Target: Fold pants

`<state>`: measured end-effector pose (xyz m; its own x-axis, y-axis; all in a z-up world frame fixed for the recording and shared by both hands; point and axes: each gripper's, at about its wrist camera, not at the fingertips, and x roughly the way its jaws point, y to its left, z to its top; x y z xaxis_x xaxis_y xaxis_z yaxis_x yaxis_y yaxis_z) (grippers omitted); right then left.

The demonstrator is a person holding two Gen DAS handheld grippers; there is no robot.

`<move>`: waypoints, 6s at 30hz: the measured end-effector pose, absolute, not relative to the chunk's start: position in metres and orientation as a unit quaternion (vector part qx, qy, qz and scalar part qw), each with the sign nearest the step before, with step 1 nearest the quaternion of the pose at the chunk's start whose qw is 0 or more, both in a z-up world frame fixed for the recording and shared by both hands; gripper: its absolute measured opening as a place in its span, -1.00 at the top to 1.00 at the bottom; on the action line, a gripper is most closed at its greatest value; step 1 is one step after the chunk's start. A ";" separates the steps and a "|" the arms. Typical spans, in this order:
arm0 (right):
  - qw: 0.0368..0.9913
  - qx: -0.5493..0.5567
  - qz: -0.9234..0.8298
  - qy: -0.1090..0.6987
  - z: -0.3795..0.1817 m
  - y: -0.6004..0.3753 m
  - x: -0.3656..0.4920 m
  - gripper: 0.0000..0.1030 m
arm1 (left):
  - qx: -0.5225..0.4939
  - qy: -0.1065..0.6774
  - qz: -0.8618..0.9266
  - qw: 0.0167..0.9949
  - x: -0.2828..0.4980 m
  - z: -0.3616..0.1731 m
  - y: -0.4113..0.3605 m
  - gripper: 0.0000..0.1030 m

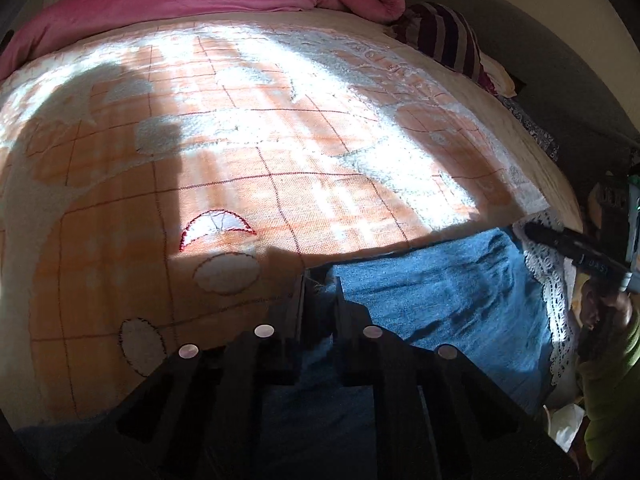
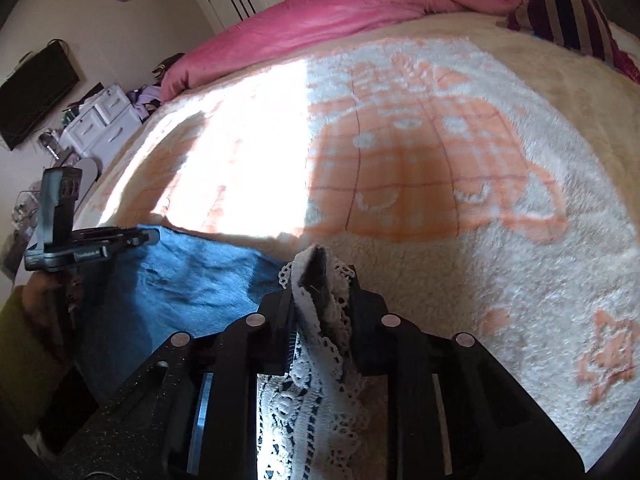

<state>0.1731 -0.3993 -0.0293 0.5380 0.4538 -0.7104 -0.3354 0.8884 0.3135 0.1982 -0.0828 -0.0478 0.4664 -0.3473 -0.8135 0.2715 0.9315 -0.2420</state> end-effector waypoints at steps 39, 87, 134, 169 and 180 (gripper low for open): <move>0.858 0.115 0.211 0.454 -0.028 -0.447 0.045 -0.01 | -0.025 0.391 -0.080 0.916 0.034 0.003 -0.080 -0.44; 0.891 0.175 0.154 0.389 -0.041 -0.435 -0.025 -0.33 | 0.087 0.381 -0.206 0.897 0.085 0.000 -0.199 -0.57; 0.898 0.125 0.267 0.327 0.001 -0.330 0.015 0.66 | -0.023 0.413 -0.405 0.815 0.191 0.019 -0.178 0.75; 0.871 -0.202 0.327 0.306 -0.043 -0.150 -0.021 0.34 | -0.270 0.470 -0.247 0.803 0.154 -0.057 0.008 -0.07; 0.874 -0.158 0.351 0.297 -0.015 -0.152 -0.012 0.66 | -0.282 0.404 -0.275 0.825 0.152 -0.019 0.021 0.63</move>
